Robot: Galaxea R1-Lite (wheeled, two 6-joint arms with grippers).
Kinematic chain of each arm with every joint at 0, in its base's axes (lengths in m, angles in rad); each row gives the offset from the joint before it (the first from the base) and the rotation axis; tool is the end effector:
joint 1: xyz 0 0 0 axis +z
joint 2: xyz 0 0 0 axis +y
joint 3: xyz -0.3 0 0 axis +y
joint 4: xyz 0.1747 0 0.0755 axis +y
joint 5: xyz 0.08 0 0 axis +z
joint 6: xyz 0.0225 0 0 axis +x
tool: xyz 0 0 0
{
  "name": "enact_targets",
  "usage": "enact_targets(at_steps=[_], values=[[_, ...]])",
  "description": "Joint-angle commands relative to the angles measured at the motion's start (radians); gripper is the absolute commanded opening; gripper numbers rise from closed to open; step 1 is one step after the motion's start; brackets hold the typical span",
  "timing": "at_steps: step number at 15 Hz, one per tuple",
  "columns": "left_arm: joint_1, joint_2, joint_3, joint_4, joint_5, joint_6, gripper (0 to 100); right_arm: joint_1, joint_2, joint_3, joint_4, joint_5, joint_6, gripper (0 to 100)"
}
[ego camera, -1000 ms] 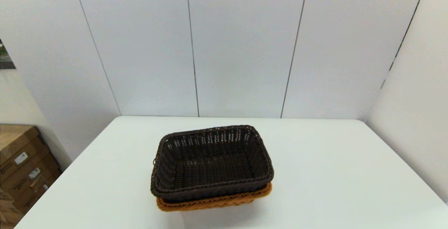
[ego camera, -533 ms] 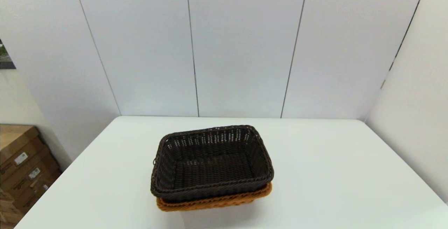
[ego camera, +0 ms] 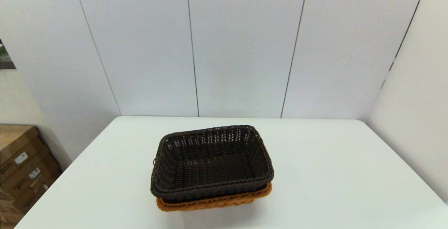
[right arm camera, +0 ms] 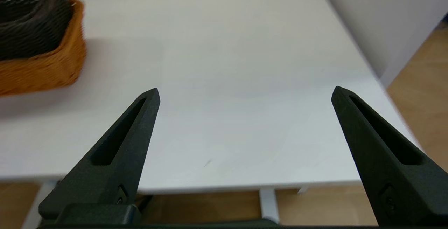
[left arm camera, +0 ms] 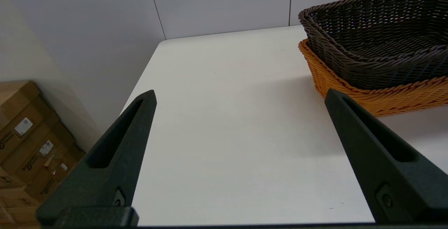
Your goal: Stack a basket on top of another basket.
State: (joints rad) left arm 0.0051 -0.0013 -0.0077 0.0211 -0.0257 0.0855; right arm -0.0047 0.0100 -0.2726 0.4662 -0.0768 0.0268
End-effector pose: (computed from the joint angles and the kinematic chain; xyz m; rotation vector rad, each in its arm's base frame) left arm -0.0235 -0.0007 0.0754 0.0853 0.0112 -0.0211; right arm -0.0506 -0.0015 0.1006 0.0194 0.2024 -0.0839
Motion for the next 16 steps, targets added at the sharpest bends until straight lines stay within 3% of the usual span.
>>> enact_targets(at_steps=[1,4,6,8,10,12,16], values=[[0.001,0.001,0.000,0.000,0.000,0.000,100,0.000,-0.010,0.093,-0.162,-0.012,-0.022,100],[0.001,0.001,0.000,0.000,0.000,0.000,100,0.000,-0.010,0.165,-0.267,0.006,-0.100,100],[-0.001,0.001,0.000,0.000,0.000,0.000,100,0.000,-0.010,0.168,-0.267,0.014,-0.105,100],[0.001,0.001,0.000,0.000,0.000,0.000,100,0.000,-0.010,0.182,-0.268,0.068,-0.110,100],[-0.001,0.001,0.000,0.000,0.000,0.000,100,0.000,-0.010,0.231,-0.345,0.080,-0.122,100],[-0.001,0.001,0.000,0.000,0.000,0.000,100,0.002,-0.010,0.271,-0.465,0.083,-0.120,100],[-0.001,0.001,0.000,0.000,0.000,0.000,100,0.002,-0.010,0.273,-0.471,0.078,-0.067,100]])
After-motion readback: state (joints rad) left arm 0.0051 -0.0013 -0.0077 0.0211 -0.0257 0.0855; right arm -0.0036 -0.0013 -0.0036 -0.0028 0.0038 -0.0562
